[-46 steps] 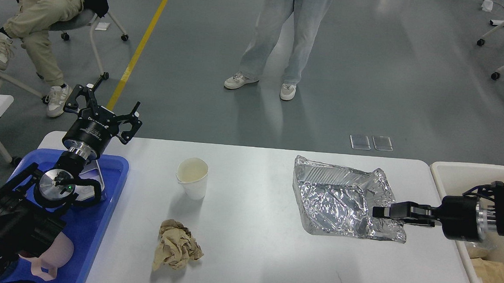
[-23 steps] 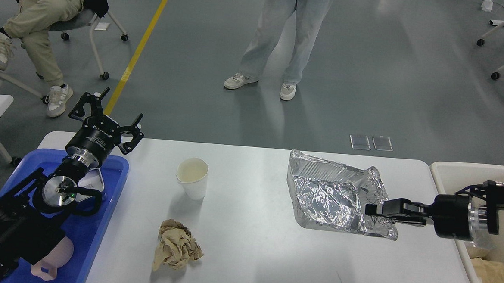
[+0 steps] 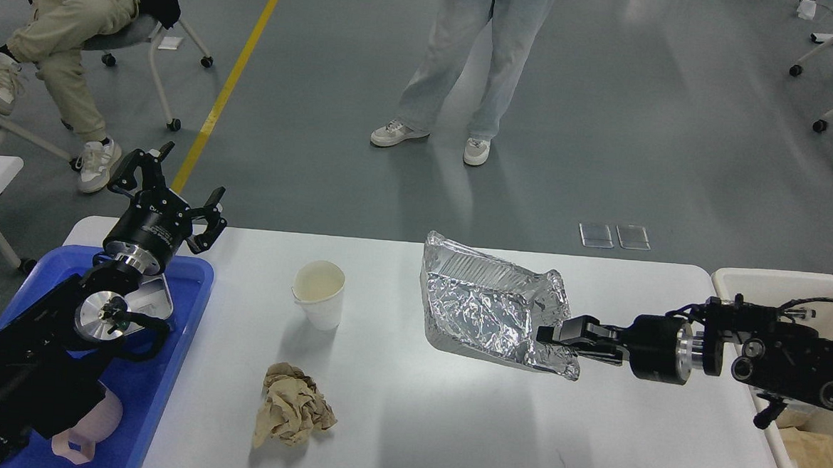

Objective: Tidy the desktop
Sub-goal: 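Grip the foil tray edge with the right gripper and drag it closer, then raise the left gripper out of the blue bin and swing it outward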

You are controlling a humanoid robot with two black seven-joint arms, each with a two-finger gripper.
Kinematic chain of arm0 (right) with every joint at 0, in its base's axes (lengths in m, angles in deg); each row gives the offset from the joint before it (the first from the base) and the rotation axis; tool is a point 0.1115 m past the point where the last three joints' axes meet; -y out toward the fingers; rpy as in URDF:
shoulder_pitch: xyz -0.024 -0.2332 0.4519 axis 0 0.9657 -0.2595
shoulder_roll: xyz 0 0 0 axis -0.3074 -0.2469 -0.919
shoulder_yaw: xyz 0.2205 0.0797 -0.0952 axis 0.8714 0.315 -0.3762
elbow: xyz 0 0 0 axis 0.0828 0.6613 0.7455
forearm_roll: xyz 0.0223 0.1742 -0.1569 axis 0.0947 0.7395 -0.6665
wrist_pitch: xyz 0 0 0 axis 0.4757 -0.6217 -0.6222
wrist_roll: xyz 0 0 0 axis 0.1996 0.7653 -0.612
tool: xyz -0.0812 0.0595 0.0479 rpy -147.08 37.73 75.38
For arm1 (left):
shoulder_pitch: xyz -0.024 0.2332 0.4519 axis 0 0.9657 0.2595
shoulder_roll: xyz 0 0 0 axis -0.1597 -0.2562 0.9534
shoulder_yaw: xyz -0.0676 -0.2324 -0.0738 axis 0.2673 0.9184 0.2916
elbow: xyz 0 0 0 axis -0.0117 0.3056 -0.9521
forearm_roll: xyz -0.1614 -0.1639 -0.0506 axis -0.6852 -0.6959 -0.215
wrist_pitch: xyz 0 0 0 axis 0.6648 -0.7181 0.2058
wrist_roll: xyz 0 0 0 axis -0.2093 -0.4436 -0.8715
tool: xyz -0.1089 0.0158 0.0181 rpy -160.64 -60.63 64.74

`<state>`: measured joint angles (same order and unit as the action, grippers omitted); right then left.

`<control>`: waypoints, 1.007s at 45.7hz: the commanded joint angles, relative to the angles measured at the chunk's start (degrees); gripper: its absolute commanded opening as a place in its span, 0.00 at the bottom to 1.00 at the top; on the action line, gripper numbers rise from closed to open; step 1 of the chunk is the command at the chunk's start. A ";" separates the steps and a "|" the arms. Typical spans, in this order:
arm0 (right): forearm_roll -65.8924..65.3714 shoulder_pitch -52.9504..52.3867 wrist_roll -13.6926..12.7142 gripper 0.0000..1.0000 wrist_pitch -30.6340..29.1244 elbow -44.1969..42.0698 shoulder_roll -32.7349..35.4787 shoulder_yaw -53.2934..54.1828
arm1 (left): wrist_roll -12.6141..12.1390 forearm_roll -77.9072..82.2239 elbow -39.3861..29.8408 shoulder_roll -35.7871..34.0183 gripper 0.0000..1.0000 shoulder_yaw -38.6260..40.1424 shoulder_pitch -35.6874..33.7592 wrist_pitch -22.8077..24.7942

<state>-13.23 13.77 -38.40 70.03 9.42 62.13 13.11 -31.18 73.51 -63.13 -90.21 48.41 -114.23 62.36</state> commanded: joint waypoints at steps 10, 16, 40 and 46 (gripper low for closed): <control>10.15 -11.10 -3.28 0.00 5.91 -7.72 -12.33 -20.57 | 0.03 0.07 -0.03 -0.16 0.97 -1.08 -0.41 -0.02; 14.20 -14.00 -3.28 0.00 7.23 -8.77 -16.11 -26.47 | -0.32 0.07 -0.03 -0.25 0.97 -1.08 -0.50 -0.11; 14.73 -14.44 -3.19 0.00 7.23 -8.34 -16.91 -27.09 | 9.88 5.17 -6.36 -6.23 0.96 -1.08 0.29 -8.81; 14.73 -14.44 -3.19 0.00 7.32 -8.33 -16.99 -27.09 | 6.02 5.17 -9.08 -6.04 0.96 -4.76 0.29 -10.39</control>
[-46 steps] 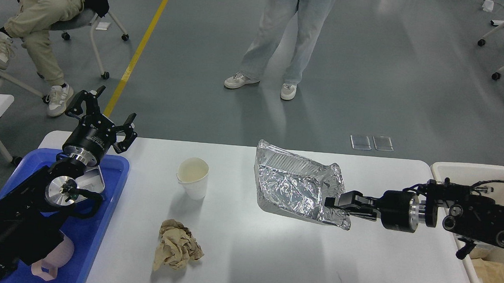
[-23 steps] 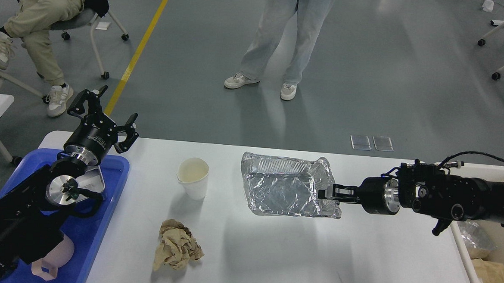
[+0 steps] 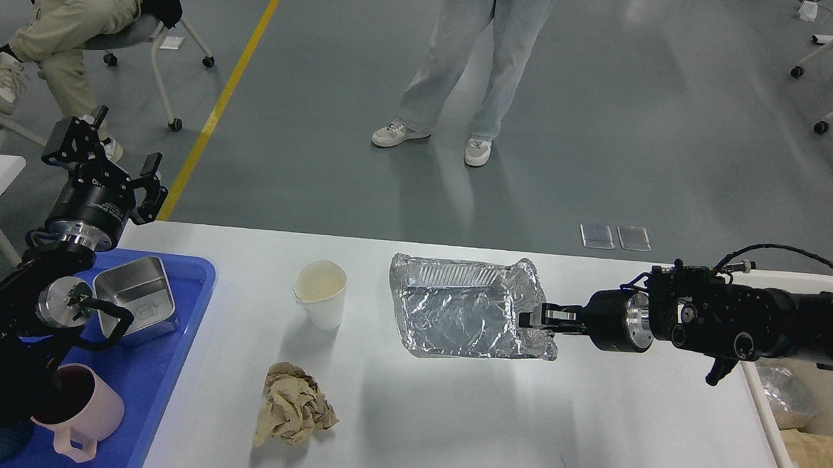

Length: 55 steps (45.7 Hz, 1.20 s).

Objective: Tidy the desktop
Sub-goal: 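Raise the left gripper out of the blue bin and swing it outward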

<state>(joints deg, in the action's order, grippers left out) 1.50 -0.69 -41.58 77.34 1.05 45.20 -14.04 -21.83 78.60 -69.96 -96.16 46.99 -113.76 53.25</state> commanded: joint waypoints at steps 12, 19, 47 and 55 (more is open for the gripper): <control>0.00 0.19 0.08 0.00 0.01 -0.05 0.38 -0.12 | -7.30 5.60 -21.67 -16.87 0.94 -25.30 -3.87 -12.17; 0.00 0.27 0.08 0.00 0.01 -0.06 0.38 -0.03 | -7.48 12.11 -34.94 -29.26 0.94 -34.46 -8.61 -17.98; -0.18 1.33 0.17 0.00 0.88 -0.23 -0.15 -0.03 | -24.97 28.28 -47.70 -45.27 0.97 -37.98 -8.88 -11.84; -0.27 1.50 0.17 0.00 1.06 -0.32 -0.24 -0.12 | -26.02 29.08 -47.79 -47.91 0.97 -39.73 -9.59 -7.79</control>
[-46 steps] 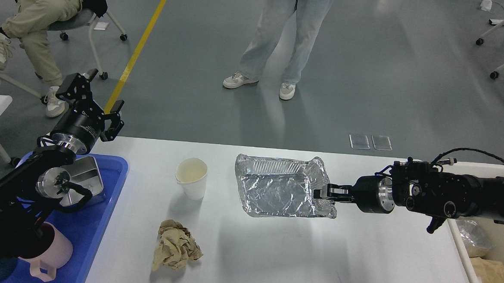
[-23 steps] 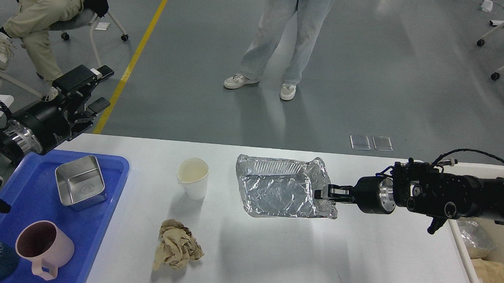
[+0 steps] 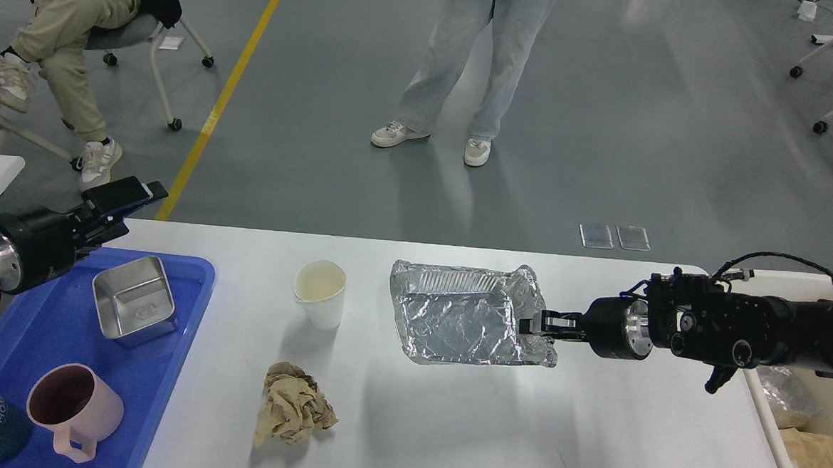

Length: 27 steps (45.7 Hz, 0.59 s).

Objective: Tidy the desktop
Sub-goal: 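Raise the left gripper out of the blue bin and swing it outward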

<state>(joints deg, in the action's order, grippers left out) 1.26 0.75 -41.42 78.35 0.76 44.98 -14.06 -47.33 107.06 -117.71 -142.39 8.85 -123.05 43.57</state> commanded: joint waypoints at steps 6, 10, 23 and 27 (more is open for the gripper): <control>-0.11 0.06 0.01 0.00 0.06 -0.11 -0.02 -0.10 | -0.52 5.79 -0.48 -4.84 0.96 -2.73 -1.62 6.28; -0.02 0.06 0.01 0.00 0.15 -0.20 -0.02 -0.01 | -0.35 11.67 -0.39 -6.60 0.96 -2.82 -1.88 9.89; -0.02 0.94 0.01 0.00 0.23 -1.34 -0.11 0.43 | 3.34 19.16 -0.57 -11.78 0.96 -3.09 -1.97 13.40; -0.11 1.29 0.01 0.00 0.23 -1.43 -0.11 0.52 | 6.68 19.16 -0.65 -14.07 0.96 -2.82 -4.86 17.79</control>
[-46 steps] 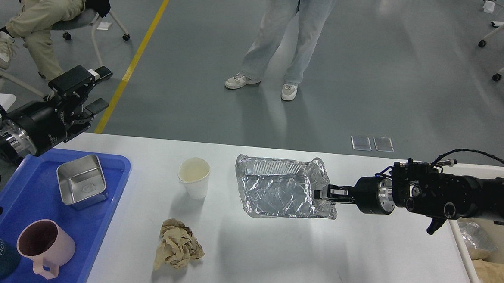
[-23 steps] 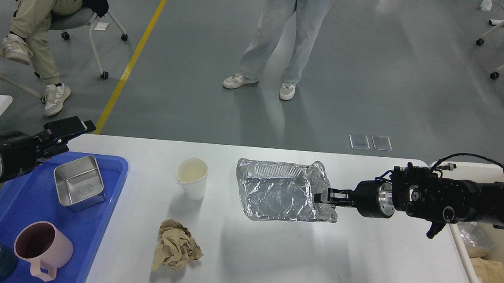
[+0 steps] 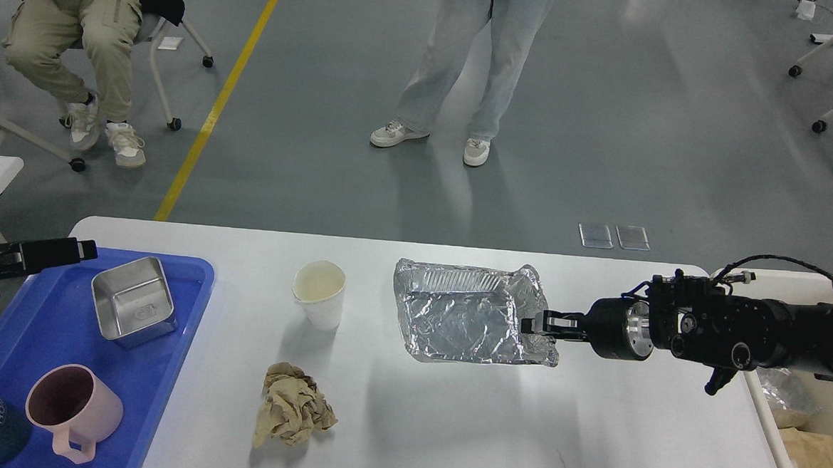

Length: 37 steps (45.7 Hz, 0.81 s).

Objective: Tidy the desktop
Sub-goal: 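Raise the left gripper out of the blue bin and swing it outward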

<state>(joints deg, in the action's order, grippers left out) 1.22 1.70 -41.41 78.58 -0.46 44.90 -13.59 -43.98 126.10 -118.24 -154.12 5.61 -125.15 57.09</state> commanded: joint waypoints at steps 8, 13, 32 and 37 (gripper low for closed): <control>-0.07 0.44 0.08 0.00 -0.01 -0.92 -0.02 -0.04 | 6.59 0.04 -0.12 -5.15 0.96 0.24 -8.04 8.59; -0.07 0.44 0.08 0.00 -0.01 -1.00 -0.02 0.05 | 7.38 0.30 -0.12 -5.59 0.96 0.24 -8.22 8.86; 0.11 0.09 0.08 0.00 -0.01 -0.83 -0.02 0.40 | 7.03 2.58 4.88 2.83 0.94 -0.29 -7.87 7.63; 0.19 -0.09 -0.01 0.00 -0.01 -0.74 -0.02 0.31 | 6.94 3.02 10.15 9.60 0.94 -2.31 -8.04 5.61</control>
<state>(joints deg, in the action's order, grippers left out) 1.29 1.84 -41.32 78.58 -1.31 44.87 -13.19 -36.88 128.49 -113.18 -151.14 5.10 -133.07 64.57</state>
